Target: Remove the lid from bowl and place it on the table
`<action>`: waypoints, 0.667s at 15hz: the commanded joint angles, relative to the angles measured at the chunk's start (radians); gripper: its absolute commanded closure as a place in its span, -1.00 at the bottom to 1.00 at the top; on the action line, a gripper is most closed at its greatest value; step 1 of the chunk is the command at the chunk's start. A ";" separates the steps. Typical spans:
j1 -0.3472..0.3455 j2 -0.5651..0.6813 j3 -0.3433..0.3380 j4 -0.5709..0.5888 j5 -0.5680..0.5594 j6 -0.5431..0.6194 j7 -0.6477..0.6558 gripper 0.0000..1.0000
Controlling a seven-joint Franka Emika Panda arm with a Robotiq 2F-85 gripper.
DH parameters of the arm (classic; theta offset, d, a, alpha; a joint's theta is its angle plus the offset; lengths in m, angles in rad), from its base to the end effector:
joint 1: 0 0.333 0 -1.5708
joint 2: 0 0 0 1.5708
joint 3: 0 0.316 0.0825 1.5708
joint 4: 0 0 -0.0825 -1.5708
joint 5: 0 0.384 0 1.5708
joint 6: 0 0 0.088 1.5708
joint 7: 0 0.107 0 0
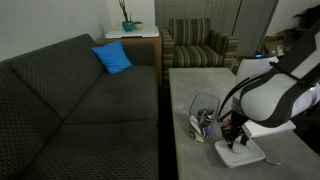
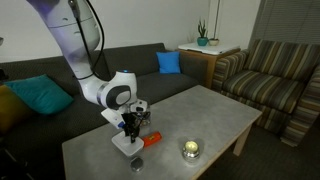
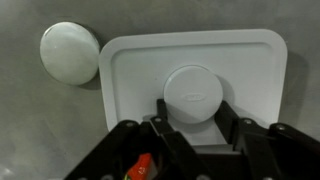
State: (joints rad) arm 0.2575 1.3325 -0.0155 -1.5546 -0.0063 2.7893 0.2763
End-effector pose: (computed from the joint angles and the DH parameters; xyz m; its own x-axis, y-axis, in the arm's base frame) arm 0.5633 0.1391 -0.1385 0.9958 -0.0190 -0.0895 -0.0153 -0.9990 0.0427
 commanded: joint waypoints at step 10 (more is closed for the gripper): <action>-0.005 0.087 0.020 0.115 0.015 0.017 -0.029 0.46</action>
State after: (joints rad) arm 0.2575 1.3520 -0.0075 -1.5095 -0.0063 2.7903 0.2736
